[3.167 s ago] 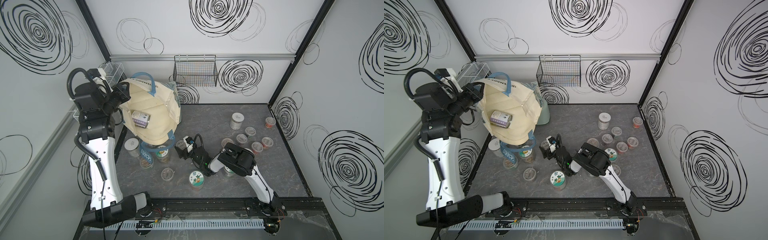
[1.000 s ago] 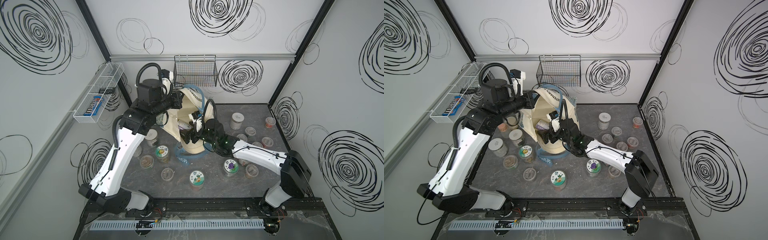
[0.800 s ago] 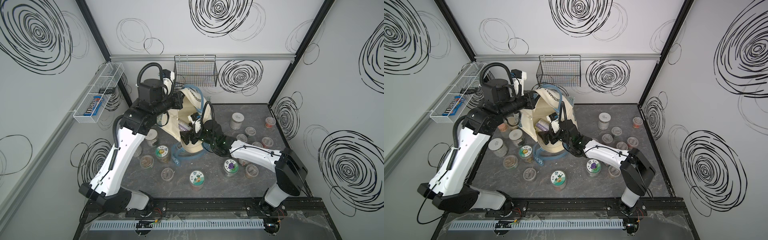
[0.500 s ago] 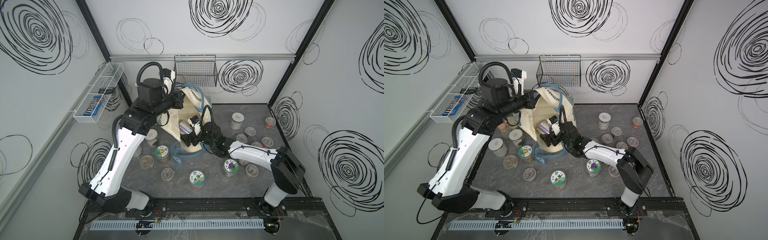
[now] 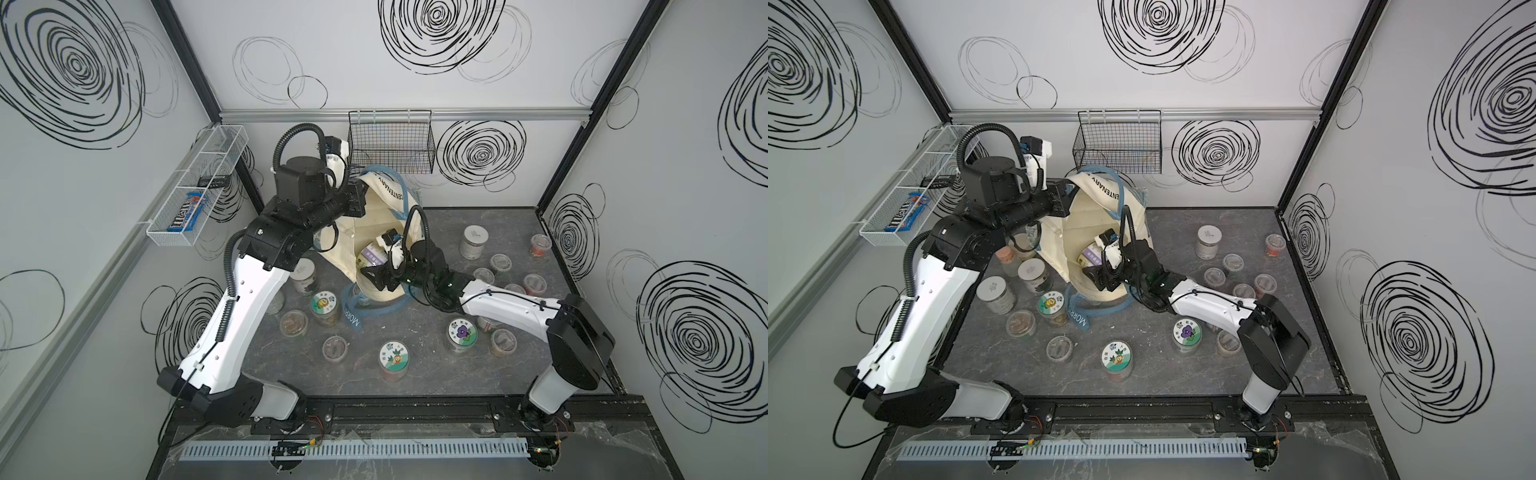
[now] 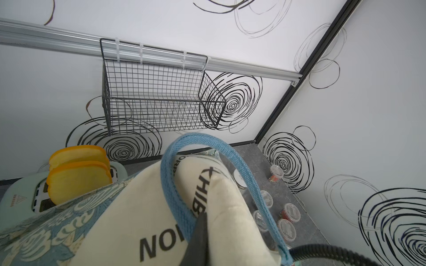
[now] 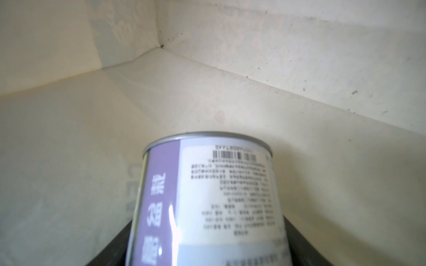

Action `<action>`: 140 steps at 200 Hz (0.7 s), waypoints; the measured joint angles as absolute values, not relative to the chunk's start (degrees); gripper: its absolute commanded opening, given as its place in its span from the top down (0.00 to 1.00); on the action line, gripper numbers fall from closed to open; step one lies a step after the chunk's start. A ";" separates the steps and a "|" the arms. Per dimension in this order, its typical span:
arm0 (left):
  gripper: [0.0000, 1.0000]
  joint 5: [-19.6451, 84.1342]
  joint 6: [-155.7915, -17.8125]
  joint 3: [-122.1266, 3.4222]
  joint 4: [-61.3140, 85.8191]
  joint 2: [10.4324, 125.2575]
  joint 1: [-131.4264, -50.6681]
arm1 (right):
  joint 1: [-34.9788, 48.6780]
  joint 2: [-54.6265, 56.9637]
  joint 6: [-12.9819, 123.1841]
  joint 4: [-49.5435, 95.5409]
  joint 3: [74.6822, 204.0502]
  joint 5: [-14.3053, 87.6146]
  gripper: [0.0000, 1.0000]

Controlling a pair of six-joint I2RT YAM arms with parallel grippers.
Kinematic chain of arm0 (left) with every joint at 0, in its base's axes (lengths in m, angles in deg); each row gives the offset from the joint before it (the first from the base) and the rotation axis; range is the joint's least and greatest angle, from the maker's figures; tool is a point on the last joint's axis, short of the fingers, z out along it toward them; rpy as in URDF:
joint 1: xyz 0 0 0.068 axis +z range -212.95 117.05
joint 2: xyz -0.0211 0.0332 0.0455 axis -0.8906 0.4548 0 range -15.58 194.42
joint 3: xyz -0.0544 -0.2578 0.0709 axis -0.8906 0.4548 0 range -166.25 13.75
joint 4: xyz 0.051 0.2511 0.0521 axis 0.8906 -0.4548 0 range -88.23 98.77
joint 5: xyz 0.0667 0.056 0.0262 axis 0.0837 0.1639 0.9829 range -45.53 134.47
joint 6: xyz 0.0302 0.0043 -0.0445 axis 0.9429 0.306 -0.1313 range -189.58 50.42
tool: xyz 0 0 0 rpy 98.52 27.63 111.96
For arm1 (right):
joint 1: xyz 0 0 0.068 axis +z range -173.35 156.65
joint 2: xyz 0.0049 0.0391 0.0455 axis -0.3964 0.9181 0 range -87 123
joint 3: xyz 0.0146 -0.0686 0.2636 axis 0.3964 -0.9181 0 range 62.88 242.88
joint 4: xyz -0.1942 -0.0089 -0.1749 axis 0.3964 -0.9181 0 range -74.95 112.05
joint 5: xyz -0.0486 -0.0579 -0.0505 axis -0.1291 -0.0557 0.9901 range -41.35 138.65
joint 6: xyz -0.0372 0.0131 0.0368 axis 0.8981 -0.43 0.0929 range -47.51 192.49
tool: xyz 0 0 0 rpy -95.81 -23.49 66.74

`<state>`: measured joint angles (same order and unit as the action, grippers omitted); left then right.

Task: Take out the seed jars from the canvas bag
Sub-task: Pick up the seed jar from the canvas bag.

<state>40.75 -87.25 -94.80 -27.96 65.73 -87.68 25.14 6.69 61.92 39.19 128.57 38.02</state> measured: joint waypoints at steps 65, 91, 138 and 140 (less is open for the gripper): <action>1.00 42.89 -86.05 -94.54 -27.09 65.38 -81.65 | 24.59 -12.93 55.14 25.45 127.28 34.92 0.30; 1.00 42.91 -86.31 -93.97 -26.39 64.47 -77.08 | 23.39 -21.11 50.95 18.63 125.70 32.82 0.30; 1.00 41.27 -87.45 -90.47 -23.85 61.80 -71.81 | 16.92 -30.88 42.97 5.14 124.44 28.36 0.33; 1.00 41.03 -87.52 -90.45 -23.92 61.73 -71.59 | 16.68 -30.97 42.79 4.77 124.46 28.23 0.33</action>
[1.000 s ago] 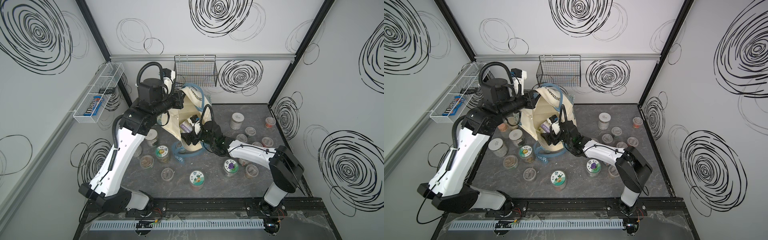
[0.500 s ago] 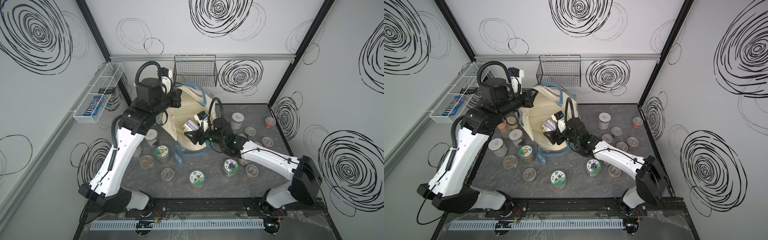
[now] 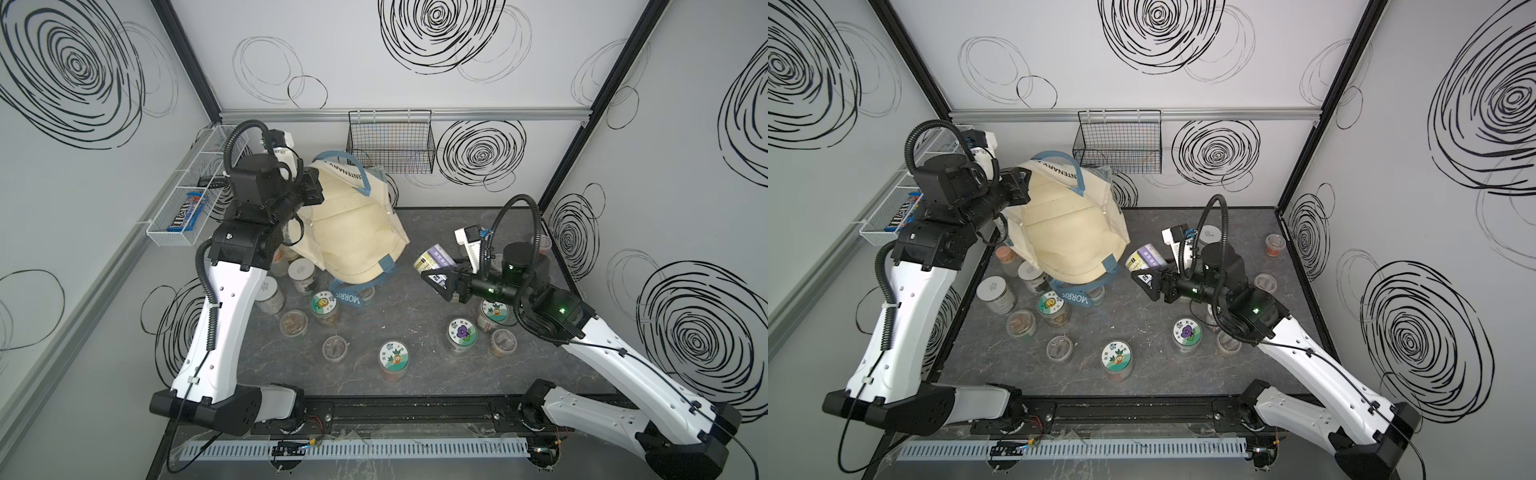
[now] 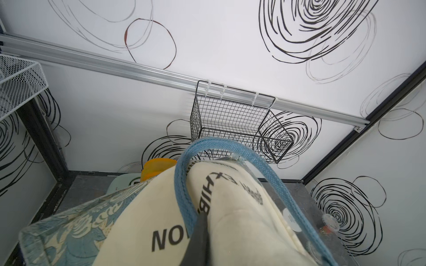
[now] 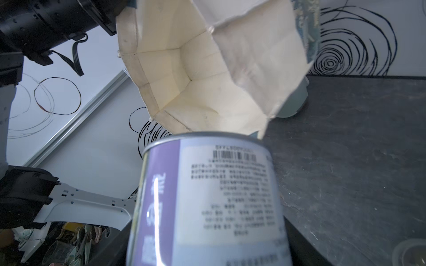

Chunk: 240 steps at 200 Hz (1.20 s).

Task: Take out the seed jars from the canvas bag
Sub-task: Pick up the seed jar from the canvas bag, then place the seed jar at the center of the board.

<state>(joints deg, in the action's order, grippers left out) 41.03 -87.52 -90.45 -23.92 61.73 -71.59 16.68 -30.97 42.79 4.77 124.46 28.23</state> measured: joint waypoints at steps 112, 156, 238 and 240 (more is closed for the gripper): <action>1.00 31.30 -91.84 -90.93 -22.15 59.26 -64.05 | 9.64 -8.96 25.15 -14.62 127.32 15.62 0.32; 1.00 28.92 -92.98 -89.93 -20.42 57.04 -63.00 | 10.62 0.60 19.54 -21.68 128.09 14.52 0.33; 1.00 25.60 -95.32 -88.53 -18.15 56.03 -62.50 | 12.74 20.49 20.13 -34.88 140.72 20.67 0.39; 1.00 25.51 -95.34 -88.46 -18.08 56.03 -62.50 | 12.74 20.77 20.19 -35.03 140.94 20.80 0.39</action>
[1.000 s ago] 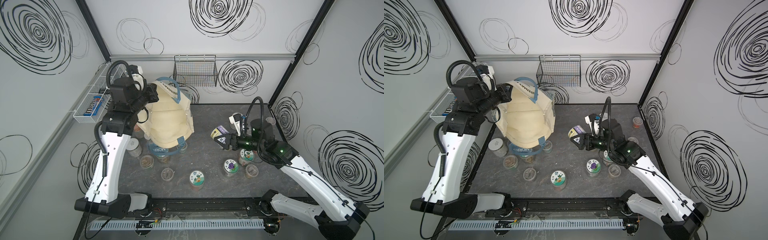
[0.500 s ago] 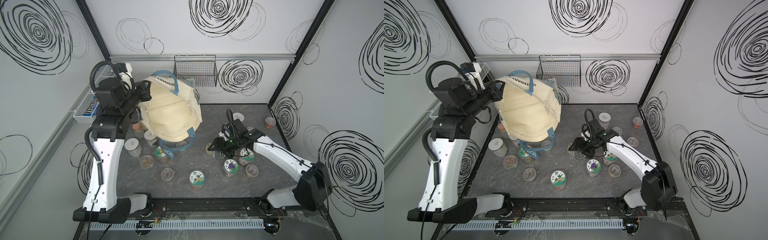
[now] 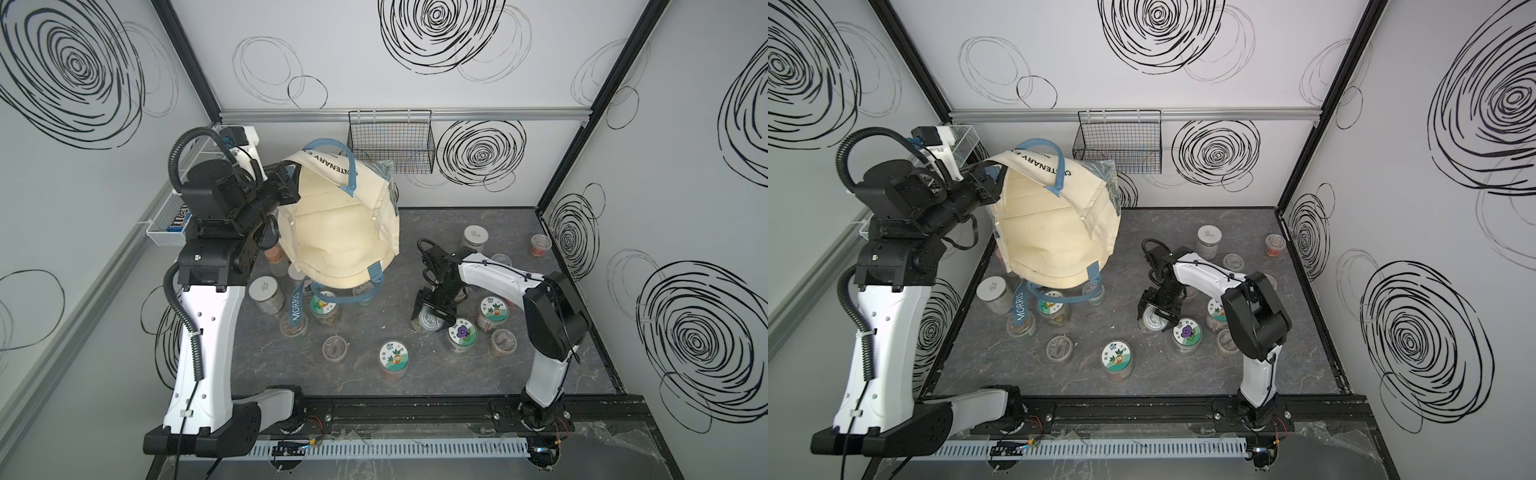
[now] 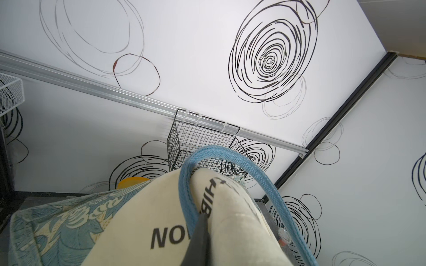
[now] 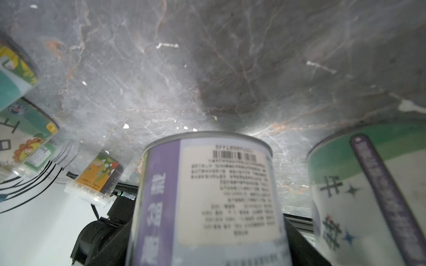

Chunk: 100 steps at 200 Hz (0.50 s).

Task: Take out the seed jars from the canvas bag
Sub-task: Place the seed jar at the center of the board.

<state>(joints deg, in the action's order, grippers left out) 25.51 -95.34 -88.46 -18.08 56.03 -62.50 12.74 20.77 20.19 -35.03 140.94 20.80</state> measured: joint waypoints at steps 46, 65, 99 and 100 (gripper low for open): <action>1.00 24.57 -96.08 -86.67 -16.86 55.96 -62.50 | 12.77 24.79 20.54 -37.55 143.95 23.46 0.29; 1.00 24.09 -96.63 -86.30 -16.59 55.94 -62.50 | 12.81 25.86 20.76 -37.81 144.87 23.70 0.18; 1.00 23.70 -97.33 -86.08 -16.27 55.92 -62.98 | 12.88 26.04 21.33 -38.70 146.88 23.84 0.08; 1.00 23.70 -97.35 -86.08 -16.29 55.92 -63.00 | 12.88 26.04 21.31 -38.70 146.93 23.84 0.08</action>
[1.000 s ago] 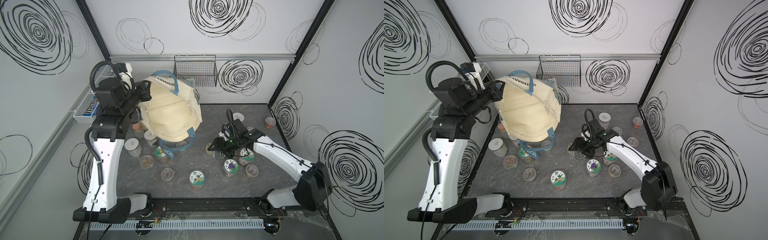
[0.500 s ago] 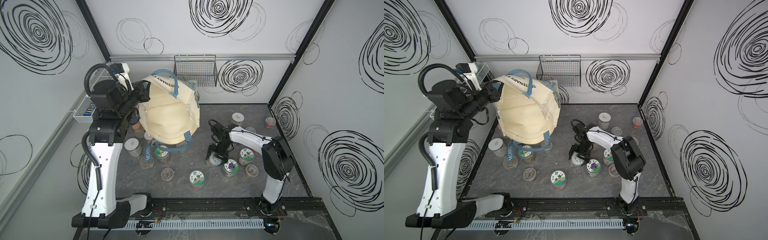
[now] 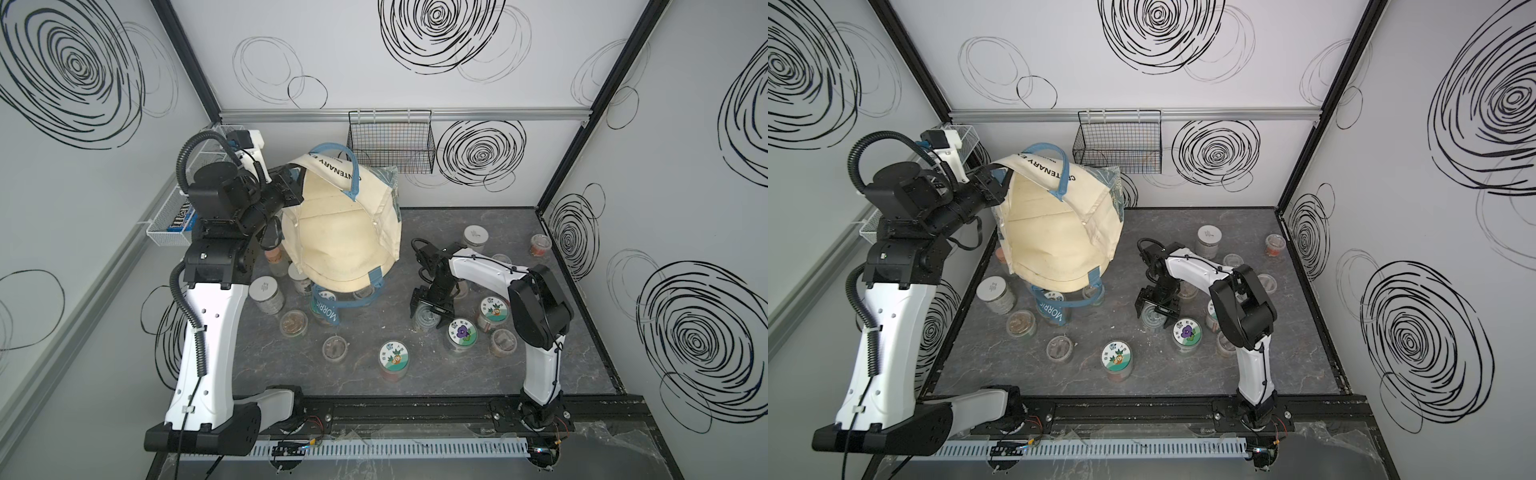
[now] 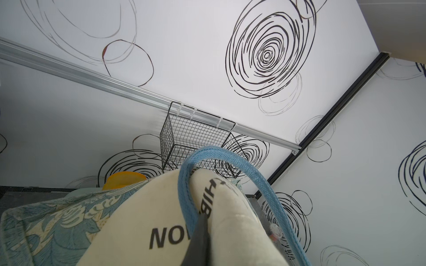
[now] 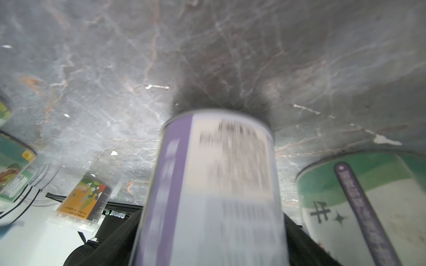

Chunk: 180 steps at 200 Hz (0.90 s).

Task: Take out the seed jars from the canvas bag
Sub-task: Place the seed jar at the center of the board, then place the canvas bag at the center of the board.

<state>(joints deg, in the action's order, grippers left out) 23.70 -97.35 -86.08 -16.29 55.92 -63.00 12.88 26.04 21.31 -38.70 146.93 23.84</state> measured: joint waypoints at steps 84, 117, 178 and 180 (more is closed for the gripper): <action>1.00 24.09 -99.08 -86.08 -13.71 55.99 -69.69 | 12.18 18.98 24.65 -41.72 152.78 27.75 0.03; 1.00 25.38 -101.18 -85.97 -9.36 56.34 -74.50 | 9.92 8.09 25.90 -42.33 152.46 32.95 0.03; 1.00 28.90 -101.64 -85.29 -7.65 61.19 -84.12 | -3.01 -19.21 27.82 -36.74 135.76 42.15 0.03; 1.00 28.99 -101.61 -85.27 -7.79 61.43 -84.25 | -3.36 -20.04 27.91 -36.54 135.12 42.39 0.03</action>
<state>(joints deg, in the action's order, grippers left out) 28.99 -101.61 -85.27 -7.79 61.43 -84.25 -3.36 -20.04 27.91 -36.54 135.12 42.39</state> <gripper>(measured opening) 0.116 0.975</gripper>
